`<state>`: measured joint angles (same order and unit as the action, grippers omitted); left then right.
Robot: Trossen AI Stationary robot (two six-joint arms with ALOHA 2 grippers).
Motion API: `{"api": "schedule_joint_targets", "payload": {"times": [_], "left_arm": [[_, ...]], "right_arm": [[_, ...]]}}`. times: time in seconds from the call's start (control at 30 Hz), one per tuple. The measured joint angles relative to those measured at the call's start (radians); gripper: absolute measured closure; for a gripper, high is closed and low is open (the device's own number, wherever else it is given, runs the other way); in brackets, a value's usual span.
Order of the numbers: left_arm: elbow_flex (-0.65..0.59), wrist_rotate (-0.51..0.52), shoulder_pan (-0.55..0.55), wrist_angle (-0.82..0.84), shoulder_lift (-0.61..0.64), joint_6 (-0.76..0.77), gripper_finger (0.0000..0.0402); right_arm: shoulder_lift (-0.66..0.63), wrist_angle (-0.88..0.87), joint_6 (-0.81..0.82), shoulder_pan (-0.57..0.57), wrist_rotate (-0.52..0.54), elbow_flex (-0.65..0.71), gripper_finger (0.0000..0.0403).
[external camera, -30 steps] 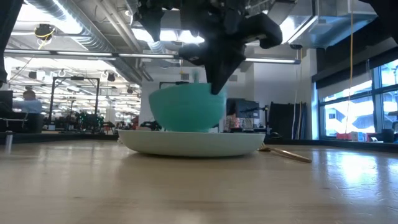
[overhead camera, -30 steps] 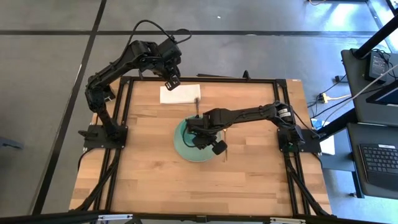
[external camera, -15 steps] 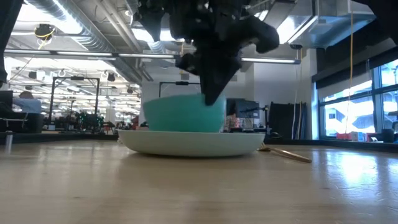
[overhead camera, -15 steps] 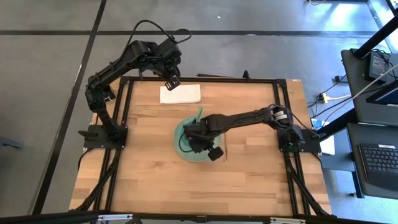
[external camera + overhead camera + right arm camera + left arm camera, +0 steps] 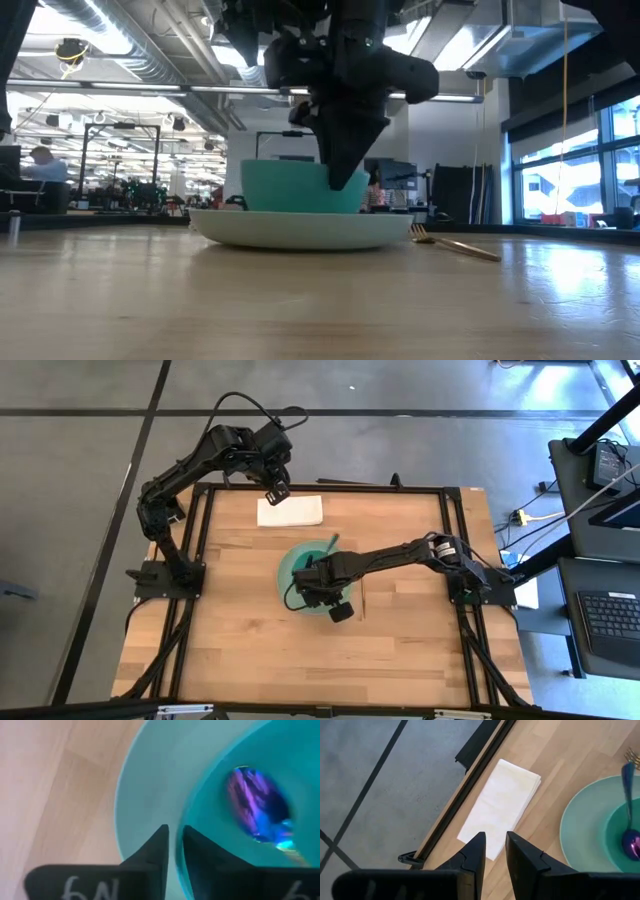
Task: Set table place
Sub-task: Adjust the blue bowl on the blue plate, then return to Home Position
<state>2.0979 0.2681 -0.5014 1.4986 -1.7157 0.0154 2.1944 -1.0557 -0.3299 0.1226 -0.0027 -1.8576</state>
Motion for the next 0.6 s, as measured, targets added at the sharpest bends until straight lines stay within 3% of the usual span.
{"api": "schedule_joint_targets", "payload": {"times": [0.1,0.27,0.47,0.6], "left_arm": [[0.0,0.0,0.0,0.0,0.0,0.0,0.0333],[0.0,0.0,0.0,0.0,0.0,0.0,0.0333],[0.0,0.0,0.0,0.0,0.0,0.0,0.0333],[0.0,0.0,0.0,0.0,0.0,0.0,0.0333]], "right_arm": [[0.0,-0.002,0.01,0.0,0.007,-0.002,0.033],[-0.001,-0.035,0.012,0.001,0.106,-0.056,0.0305],[-0.001,-0.164,0.023,0.001,0.058,-0.178,0.0283],[-0.001,-0.242,0.118,0.001,-0.003,-0.28,0.0278]]}}
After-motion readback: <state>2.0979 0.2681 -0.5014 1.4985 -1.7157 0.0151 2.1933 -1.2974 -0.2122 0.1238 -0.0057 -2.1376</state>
